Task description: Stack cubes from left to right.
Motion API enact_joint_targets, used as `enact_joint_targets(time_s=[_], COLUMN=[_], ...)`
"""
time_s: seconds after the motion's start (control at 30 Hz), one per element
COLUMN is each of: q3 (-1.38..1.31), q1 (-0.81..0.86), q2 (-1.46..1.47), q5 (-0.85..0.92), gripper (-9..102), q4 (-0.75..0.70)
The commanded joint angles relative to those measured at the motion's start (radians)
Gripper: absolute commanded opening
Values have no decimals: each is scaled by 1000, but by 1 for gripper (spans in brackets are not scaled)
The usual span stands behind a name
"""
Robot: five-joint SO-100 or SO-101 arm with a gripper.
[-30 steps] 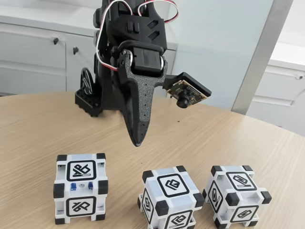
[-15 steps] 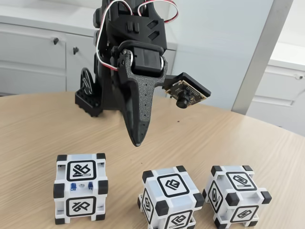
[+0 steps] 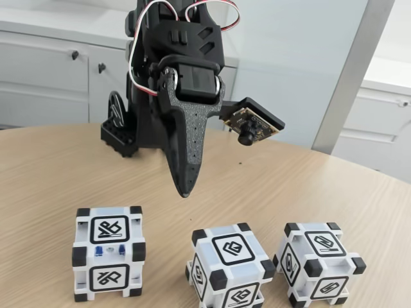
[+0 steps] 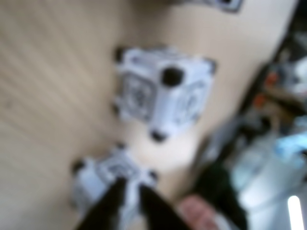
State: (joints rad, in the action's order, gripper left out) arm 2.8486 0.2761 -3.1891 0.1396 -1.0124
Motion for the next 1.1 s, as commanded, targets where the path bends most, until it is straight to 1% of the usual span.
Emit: enact_joint_targets(time_s=[0.0,0.2,0.3,0.37,0.43,0.6,0.7,0.8,0.93,1.07], q3=[-28,-54,-156,-259,-374,-707,-900,-1057,-1198,-1247], q1=[-8,-9,-11,-12,-48,-235,-319,-350,-353,-354], q2=[3,5,18,71,169,532,753,937,1137,1298], q5=[0,0,-34,-41,-61,-186,-267,-351,-457,-578], gripper=[2,3,3,3,3,2,2,3,10,24], q4=[8,8,-15,-71,-141,-281,-325,-344,-344,-327])
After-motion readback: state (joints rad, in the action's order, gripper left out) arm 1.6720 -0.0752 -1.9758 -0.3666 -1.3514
